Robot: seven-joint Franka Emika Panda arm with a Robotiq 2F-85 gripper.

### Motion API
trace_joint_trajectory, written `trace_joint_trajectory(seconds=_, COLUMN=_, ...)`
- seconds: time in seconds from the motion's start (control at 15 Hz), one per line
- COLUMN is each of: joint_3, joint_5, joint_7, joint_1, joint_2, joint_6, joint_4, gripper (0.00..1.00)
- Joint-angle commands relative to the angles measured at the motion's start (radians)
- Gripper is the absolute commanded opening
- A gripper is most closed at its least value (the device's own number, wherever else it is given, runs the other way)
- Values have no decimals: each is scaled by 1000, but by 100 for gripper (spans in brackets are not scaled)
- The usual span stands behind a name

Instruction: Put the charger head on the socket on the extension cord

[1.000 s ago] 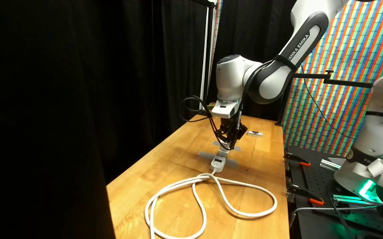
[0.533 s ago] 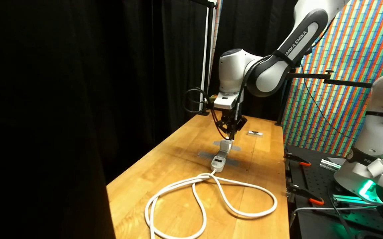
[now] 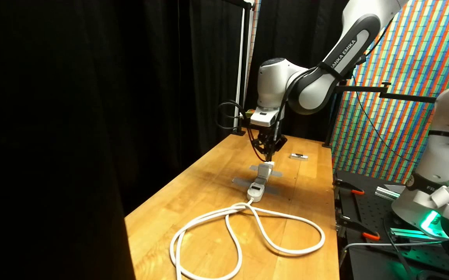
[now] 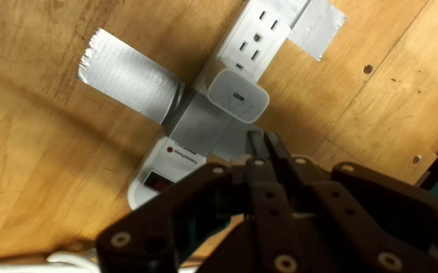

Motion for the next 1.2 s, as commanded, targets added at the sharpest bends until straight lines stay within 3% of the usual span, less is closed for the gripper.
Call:
trace_joint_trajectory(seconds=0.0, joint_3=-29, joint_5=-22, joint_7=-12, joint_1=16, joint_2=17, joint_6=64, joint_4=-1, gripper=9)
trace_joint_trajectory(seconds=1.13, joint_3=-48, joint_5=-7, joint_7=-40, joint_1=-17, joint_2=122, joint_6=220, joint_4=-19, gripper=9)
